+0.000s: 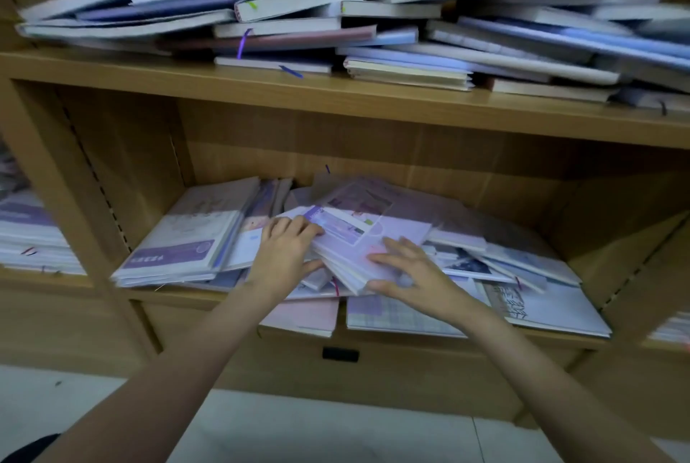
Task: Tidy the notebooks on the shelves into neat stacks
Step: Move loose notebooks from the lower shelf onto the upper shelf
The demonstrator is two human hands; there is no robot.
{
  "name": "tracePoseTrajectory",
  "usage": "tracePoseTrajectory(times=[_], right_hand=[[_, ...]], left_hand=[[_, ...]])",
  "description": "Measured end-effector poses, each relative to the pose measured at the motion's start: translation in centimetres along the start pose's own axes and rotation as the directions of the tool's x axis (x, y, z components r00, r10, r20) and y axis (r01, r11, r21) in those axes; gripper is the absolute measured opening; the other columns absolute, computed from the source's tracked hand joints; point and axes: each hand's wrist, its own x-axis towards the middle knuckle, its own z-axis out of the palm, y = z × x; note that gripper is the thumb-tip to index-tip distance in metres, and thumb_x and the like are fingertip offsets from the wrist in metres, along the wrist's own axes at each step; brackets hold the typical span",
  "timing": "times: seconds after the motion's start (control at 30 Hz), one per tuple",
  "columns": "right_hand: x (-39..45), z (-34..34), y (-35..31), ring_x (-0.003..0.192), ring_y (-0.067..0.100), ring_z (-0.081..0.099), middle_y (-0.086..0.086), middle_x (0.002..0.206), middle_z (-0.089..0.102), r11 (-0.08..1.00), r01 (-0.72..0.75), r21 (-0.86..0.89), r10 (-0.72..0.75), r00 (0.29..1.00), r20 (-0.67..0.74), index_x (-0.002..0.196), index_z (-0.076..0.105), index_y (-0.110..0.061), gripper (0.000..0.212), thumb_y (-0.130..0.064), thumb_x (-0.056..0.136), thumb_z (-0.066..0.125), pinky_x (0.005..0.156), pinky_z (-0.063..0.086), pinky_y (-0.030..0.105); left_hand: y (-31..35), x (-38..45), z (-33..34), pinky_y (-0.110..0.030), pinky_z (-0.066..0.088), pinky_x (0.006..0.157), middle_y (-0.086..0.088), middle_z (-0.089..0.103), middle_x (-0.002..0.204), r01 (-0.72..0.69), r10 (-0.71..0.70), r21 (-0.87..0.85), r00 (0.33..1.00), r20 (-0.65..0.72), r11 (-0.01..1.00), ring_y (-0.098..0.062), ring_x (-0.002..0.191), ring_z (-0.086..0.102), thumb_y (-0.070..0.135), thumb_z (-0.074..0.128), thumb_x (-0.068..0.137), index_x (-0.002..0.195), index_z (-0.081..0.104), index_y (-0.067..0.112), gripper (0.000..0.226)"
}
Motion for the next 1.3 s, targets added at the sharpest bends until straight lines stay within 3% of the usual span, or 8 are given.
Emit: tracePoseTrajectory(times=[0.07,0.2,0.27,0.43,0.67,0.8,1.03,1.3], right_hand=[[-0.9,0.3,0.8,0.142,0.016,0.017,-0.005,0.153,0.022,0.925,-0.136,0.355,0.221,0.952,-0.211,0.131,0.043,-0.034,0.051,-0.048,0.084,0.056,0.109,0.022,0.030],[-1.3,1.4,2.2,0.106,0.019,0.059,0.003,0.128,0.055,0.390,-0.235,0.890,0.458,0.889,0.034,0.137,0.038,-0.015,0.052,-0.019,0.090,0.060,0.085,0.053,0.037],[-0.7,1.3,2.4,0.094,0.019,0.063,0.006,0.118,0.061,0.323,-0.190,0.927,0.485,0.874,0.010,0.132,0.045,-0.010,0.043,-0.008,0.091,0.058,0.071,0.057,0.034],[0.0,0.5,3.1,0.098,0.025,0.061,0.010,0.124,0.059,0.321,-0.170,0.931,0.519,0.855,-0.023,0.132,0.045,-0.007,0.041,-0.004,0.092,0.056,0.066,0.050,0.030],[-0.4,0.2,2.8,0.098,0.025,0.064,0.009,0.120,0.062,0.243,-0.141,0.960,0.498,0.867,0.001,0.132,0.045,-0.011,0.044,-0.001,0.090,0.055,0.068,0.058,0.035],[-0.6,1.0,1.0,0.103,0.024,0.062,0.001,0.119,0.060,0.421,-0.079,0.903,0.474,0.869,-0.145,0.133,0.041,-0.022,0.049,0.000,0.091,0.054,0.069,0.059,0.033],[4.7,4.2,-5.2,0.116,0.016,0.052,-0.004,0.134,0.048,0.713,0.031,0.701,0.269,0.911,-0.314,0.143,0.027,-0.030,0.063,-0.009,0.092,0.057,0.084,0.053,0.034],[12.9,9.7,-14.8,0.114,0.032,0.056,0.013,0.134,0.048,0.548,-0.148,0.823,0.191,0.980,0.049,0.131,0.041,-0.004,0.043,0.004,0.090,0.053,0.079,0.053,0.032]], left_hand=[[0.8,-0.1,0.0,-0.035,0.027,0.080,-0.007,0.058,0.081,-0.012,0.012,0.006,0.997,-0.082,1.000,-0.032,0.075,0.058,0.035,0.087,0.054,0.091,0.065,0.014,0.048],[3.1,-0.3,0.5,-0.035,0.028,0.082,-0.006,0.055,0.079,-0.124,0.110,-0.075,0.981,-0.161,0.989,-0.022,0.081,0.042,0.051,0.065,0.066,0.088,0.064,0.015,0.041],[3.7,-0.2,-0.1,-0.041,0.028,0.092,-0.010,0.055,0.098,-0.101,0.099,-0.080,0.995,-0.021,0.992,-0.026,0.098,0.044,0.054,0.062,0.073,0.107,0.061,0.017,0.050],[1.6,0.8,-2.2,-0.035,0.027,0.107,-0.012,0.023,0.151,0.438,-0.248,-0.336,0.841,0.480,0.834,-0.030,0.138,0.024,0.042,0.072,0.076,0.147,0.018,0.014,0.093],[3.0,0.8,-2.9,-0.028,0.046,0.086,-0.005,0.059,0.121,0.466,-0.189,-0.578,0.860,0.474,0.670,-0.019,0.109,0.056,0.027,0.076,0.075,0.133,0.035,0.009,0.073],[1.8,-0.6,-3.5,-0.017,0.048,0.074,-0.002,0.063,0.101,0.594,-0.235,-0.753,0.804,0.546,0.284,-0.009,0.084,0.062,0.025,0.062,0.088,0.129,0.038,0.011,0.050],[-5.4,-4.6,-4.6,-0.023,0.054,0.079,-0.004,0.061,0.100,0.496,-0.458,-0.819,0.822,0.337,0.288,-0.011,0.088,0.060,0.011,0.058,0.089,0.121,0.045,0.013,0.034],[-17.8,-7.6,-5.3,-0.030,0.041,0.088,-0.015,0.059,0.123,0.765,-0.778,-0.494,0.579,0.245,0.413,-0.029,0.114,0.054,0.015,0.053,0.094,0.129,0.053,0.004,0.037]])
